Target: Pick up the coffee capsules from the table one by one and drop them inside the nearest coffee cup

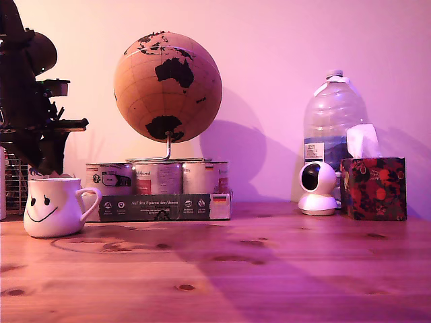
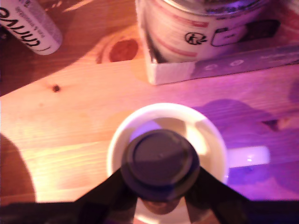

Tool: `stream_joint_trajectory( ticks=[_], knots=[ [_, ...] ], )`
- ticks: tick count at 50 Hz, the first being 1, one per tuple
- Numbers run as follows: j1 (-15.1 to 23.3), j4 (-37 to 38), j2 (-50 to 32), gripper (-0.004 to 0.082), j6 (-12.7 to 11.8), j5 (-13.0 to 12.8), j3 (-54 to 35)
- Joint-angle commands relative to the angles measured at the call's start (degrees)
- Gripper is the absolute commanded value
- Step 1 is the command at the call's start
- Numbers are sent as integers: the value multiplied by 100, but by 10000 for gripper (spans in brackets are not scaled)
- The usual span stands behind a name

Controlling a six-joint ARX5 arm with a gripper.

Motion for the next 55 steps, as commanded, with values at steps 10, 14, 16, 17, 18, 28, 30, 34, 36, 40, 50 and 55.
stream_joint_trajectory(
  ticks=[10, 14, 16, 17, 18, 28, 30, 34, 36, 40, 50, 55],
  knots=[
    [-94, 90, 142, 184, 31, 118, 50],
    [-131, 98, 142, 235, 31, 131, 50],
    [-142, 111, 142, 328, 31, 138, 50],
    [-149, 118, 142, 393, 28, 151, 50],
    [-155, 120, 142, 468, 28, 166, 50],
    [-238, 92, 140, 710, 28, 173, 50],
    [-251, 94, 136, 709, 28, 173, 50],
    [-284, 85, 85, 707, 28, 173, 50],
    [-304, 59, 35, 707, 28, 173, 50],
    [-334, 42, -83, 700, 28, 173, 50],
    [-365, -90, -470, 286, 28, 173, 50],
    [-367, -203, -614, 23, 28, 177, 48]
  ],
)
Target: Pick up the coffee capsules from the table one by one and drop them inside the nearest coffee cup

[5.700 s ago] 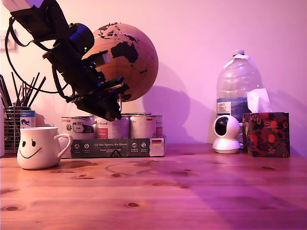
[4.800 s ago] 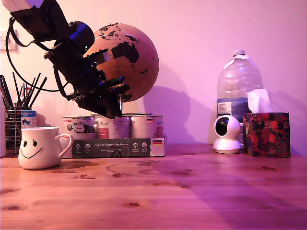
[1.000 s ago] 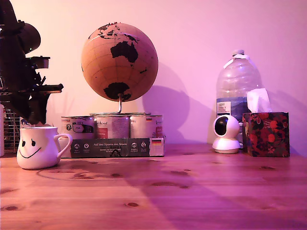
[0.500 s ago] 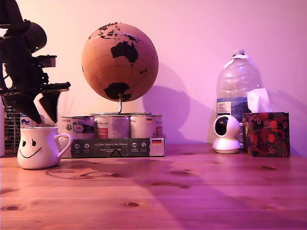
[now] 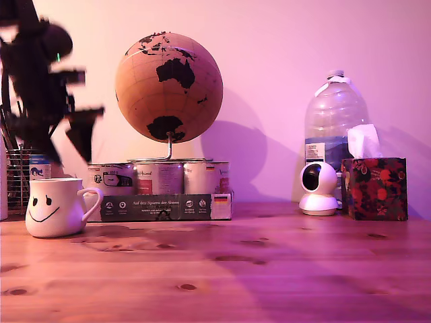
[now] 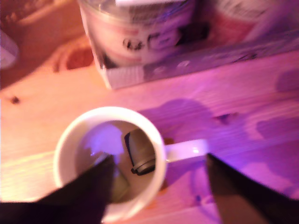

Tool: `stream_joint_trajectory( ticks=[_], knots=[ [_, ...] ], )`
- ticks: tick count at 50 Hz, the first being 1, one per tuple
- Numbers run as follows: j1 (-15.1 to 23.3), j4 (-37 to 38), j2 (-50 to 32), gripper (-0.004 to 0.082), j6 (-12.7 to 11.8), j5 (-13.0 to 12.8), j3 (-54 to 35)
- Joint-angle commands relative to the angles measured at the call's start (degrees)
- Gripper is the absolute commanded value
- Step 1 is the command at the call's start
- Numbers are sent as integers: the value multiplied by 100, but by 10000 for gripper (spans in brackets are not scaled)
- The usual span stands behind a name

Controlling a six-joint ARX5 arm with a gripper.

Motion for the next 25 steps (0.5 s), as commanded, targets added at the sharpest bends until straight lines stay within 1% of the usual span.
stream_joint_trajectory(
  ticks=[1, 3, 8, 16, 17, 21, 22, 23, 25],
  knots=[
    [-24, -55, -251, 2, 26, 9, 48],
    [-20, -107, -291, -17, 26, 9, 46],
    [-22, -68, -463, -16, 26, 48, -85],
    [-39, 155, -868, -16, 24, 247, -516],
    [-39, 192, -929, -16, -20, 271, -592],
    [-39, 341, -1211, -16, -20, 348, -922],
    [-39, 387, -1287, -16, -94, 365, -1012],
    [-39, 435, -1373, -16, -94, 374, -1106],
    [-39, 555, -1565, -16, -168, 376, -1318]
  ],
)
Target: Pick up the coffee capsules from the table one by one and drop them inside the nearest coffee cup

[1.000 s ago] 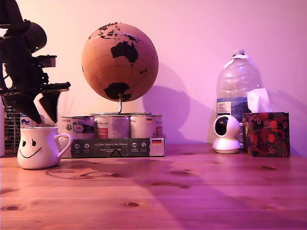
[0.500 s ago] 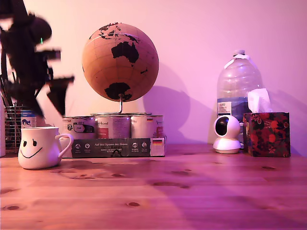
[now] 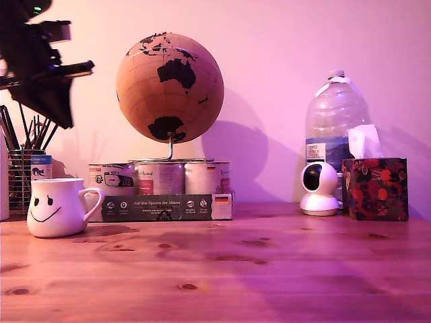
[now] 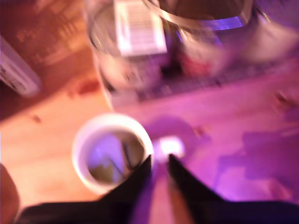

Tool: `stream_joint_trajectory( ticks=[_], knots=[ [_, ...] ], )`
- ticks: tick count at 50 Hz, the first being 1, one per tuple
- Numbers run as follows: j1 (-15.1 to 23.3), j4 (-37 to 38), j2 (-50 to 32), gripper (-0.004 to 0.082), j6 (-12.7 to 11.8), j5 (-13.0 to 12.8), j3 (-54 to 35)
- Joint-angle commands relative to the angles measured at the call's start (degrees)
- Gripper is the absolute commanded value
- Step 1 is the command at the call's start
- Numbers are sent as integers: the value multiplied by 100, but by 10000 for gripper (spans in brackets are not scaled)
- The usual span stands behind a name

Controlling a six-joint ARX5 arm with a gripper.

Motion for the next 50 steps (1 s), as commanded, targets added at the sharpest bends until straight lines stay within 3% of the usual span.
stream_joint_trajectory(
  ticks=[1, 14, 15, 42, 43, 50],
  knots=[
    [-22, 210, -358, -16, -133, 33, -389],
    [-22, 852, -1692, -16, -203, 90, -1716],
    [-22, 883, -1788, -16, -396, 90, -1805],
    [-20, 2409, -4444, -16, -669, 61, -4715],
    [-20, 2459, -4548, -16, -872, 63, -4815],
    [-22, 2570, -5379, -16, -876, 61, -5423]
  ],
)
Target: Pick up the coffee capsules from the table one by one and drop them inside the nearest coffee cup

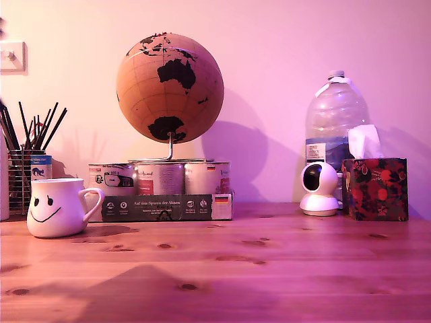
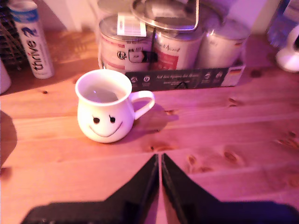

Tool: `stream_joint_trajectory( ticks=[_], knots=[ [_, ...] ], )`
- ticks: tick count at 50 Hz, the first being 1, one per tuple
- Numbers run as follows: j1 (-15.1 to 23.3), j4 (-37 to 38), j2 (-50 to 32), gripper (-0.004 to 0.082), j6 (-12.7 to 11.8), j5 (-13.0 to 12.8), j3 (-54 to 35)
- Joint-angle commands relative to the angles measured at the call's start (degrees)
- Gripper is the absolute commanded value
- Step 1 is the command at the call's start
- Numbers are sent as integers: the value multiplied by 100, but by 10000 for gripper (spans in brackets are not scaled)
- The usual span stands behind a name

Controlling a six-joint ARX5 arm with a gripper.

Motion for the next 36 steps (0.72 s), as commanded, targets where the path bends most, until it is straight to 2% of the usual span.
stream_joint_trajectory(
  ticks=[1, 9, 11, 20, 36],
  knots=[
    [-13, 85, -308, -16, -35, -4, -304],
    [-13, 33, -1209, -16, -61, -28, -728],
    [-13, -57, -1443, -16, -142, -76, -785],
    [-11, -573, -2337, -16, -146, -308, -863],
    [-13, -1248, -3460, -16, -140, -278, -863]
  ],
)
